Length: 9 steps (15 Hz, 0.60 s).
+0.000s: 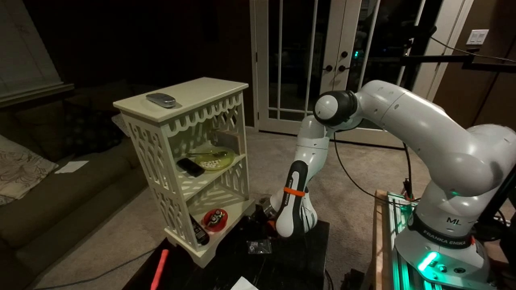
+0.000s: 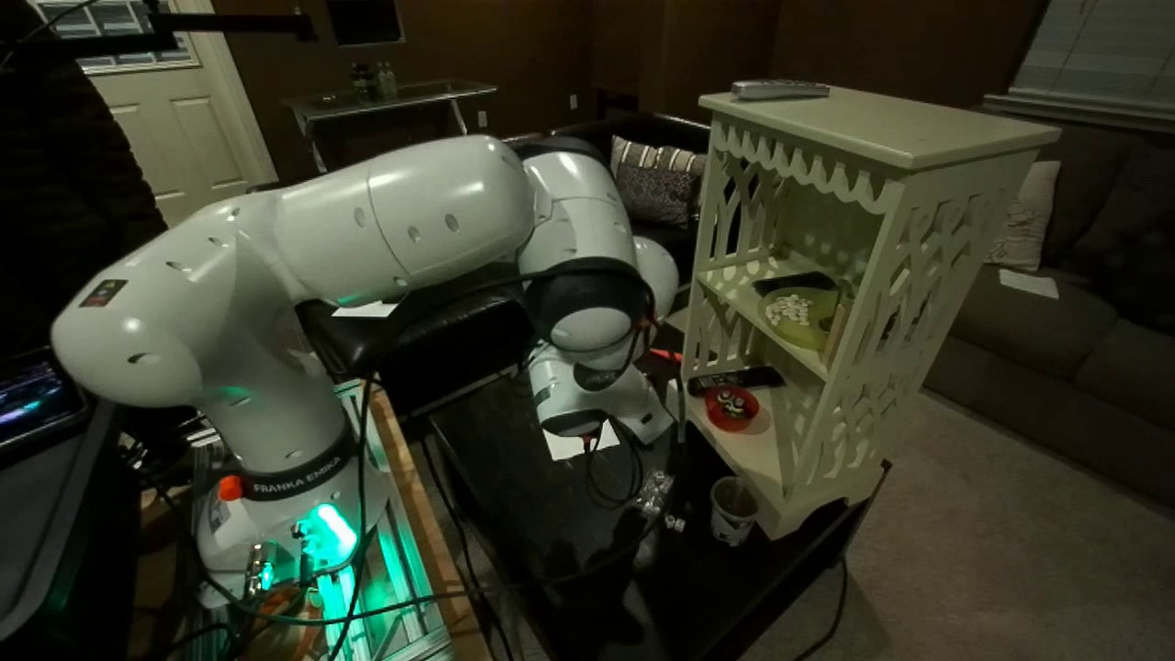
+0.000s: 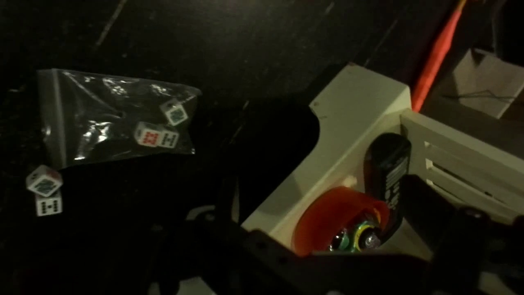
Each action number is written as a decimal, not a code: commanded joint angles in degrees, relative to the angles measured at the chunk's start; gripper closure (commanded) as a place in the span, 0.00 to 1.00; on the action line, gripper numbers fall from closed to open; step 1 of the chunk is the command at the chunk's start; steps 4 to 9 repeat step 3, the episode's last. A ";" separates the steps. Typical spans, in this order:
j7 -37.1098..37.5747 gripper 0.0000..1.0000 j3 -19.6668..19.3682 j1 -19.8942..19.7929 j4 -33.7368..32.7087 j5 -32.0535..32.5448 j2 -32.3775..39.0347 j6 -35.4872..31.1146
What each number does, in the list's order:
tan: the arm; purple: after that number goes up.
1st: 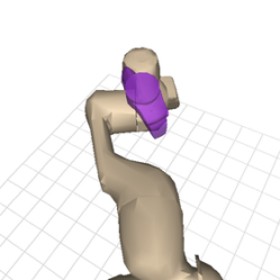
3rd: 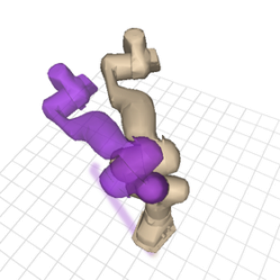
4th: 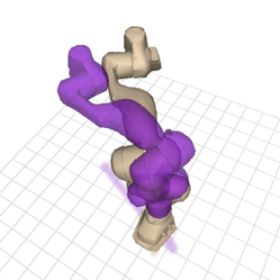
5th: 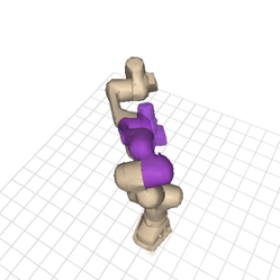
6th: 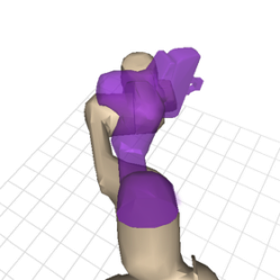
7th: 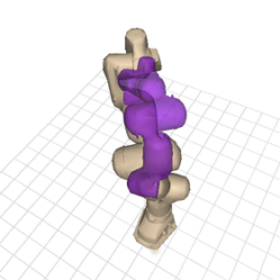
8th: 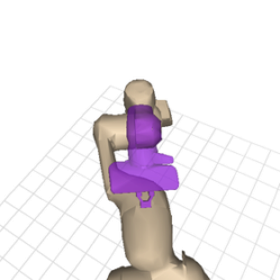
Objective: Put the red bowl in the bottom shelf
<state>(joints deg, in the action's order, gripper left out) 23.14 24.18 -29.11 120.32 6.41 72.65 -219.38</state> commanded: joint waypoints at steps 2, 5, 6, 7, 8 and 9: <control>-0.41 0.00 -2.59 0.92 2.25 3.74 -1.17 0.81; -0.96 0.00 -3.00 0.64 3.16 5.07 -1.41 1.27; -0.96 0.00 -3.00 0.64 3.16 5.07 -1.41 1.27; -0.96 0.00 -3.00 0.64 3.16 5.07 -1.41 1.27; -0.96 0.00 -3.00 0.64 3.16 5.07 -1.41 1.27; -0.96 0.00 -3.00 0.64 3.16 5.07 -1.41 1.27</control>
